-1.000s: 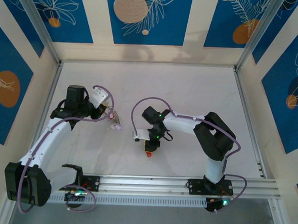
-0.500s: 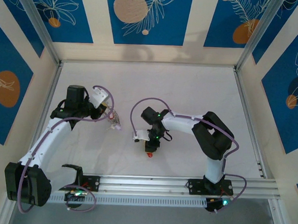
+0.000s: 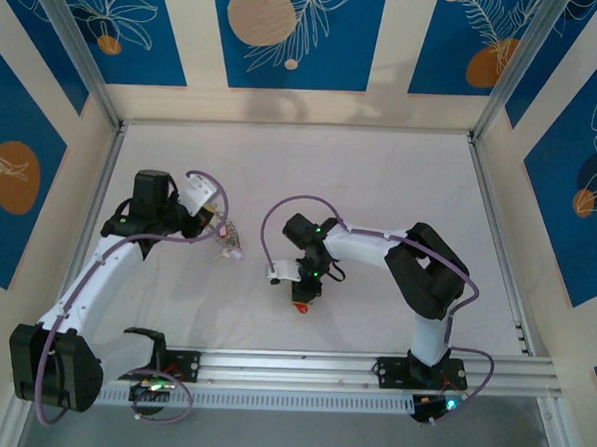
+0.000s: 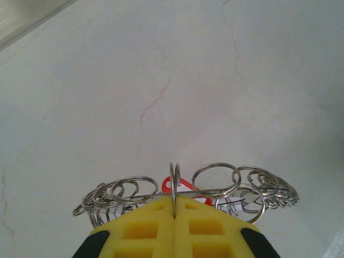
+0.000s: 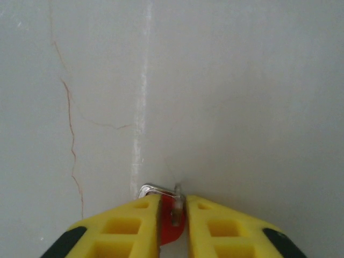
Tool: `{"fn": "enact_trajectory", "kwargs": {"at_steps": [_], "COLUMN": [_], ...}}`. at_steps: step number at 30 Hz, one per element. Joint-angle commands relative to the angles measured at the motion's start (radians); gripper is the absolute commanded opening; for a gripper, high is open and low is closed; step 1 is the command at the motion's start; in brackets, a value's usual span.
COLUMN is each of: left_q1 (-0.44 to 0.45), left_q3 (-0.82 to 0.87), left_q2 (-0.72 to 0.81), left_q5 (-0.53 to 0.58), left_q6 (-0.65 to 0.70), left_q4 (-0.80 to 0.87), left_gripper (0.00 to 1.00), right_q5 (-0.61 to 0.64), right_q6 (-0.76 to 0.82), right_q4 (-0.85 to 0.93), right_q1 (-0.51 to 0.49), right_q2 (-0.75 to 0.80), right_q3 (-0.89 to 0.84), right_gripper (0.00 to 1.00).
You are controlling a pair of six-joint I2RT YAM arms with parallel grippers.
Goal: Put the keys on the keyring
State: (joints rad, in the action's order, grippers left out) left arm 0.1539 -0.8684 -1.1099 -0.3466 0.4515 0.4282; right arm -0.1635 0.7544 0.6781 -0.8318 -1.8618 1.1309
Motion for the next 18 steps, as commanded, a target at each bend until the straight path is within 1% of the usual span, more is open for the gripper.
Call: {"fn": "enact_trajectory", "kwargs": {"at_steps": [1, 10, 14, 18], "left_q1": [0.007, 0.007, 0.008, 0.009], "left_q3": [-0.012, -0.012, -0.012, -0.014], "left_q2": [-0.001, 0.001, 0.001, 0.002], "left_q5": [0.0, 0.001, -0.001, -0.014], "left_q6": [0.003, 0.003, 0.003, 0.009], "left_q4": [-0.008, -0.007, -0.006, -0.007], "left_gripper": [0.0, 0.0, 0.0, 0.0], "right_q5": [0.022, 0.0, -0.021, -0.03], "right_q6": [0.008, 0.022, 0.021, 0.012], "right_q4": [0.048, 0.02, 0.004, -0.068], "right_q1": [-0.004, -0.002, 0.0, 0.005], "right_q2": [0.008, 0.046, 0.061, 0.111], "right_q3": [0.003, -0.02, -0.029, -0.072], "right_gripper": [0.17, 0.0, 0.0, 0.0]}}
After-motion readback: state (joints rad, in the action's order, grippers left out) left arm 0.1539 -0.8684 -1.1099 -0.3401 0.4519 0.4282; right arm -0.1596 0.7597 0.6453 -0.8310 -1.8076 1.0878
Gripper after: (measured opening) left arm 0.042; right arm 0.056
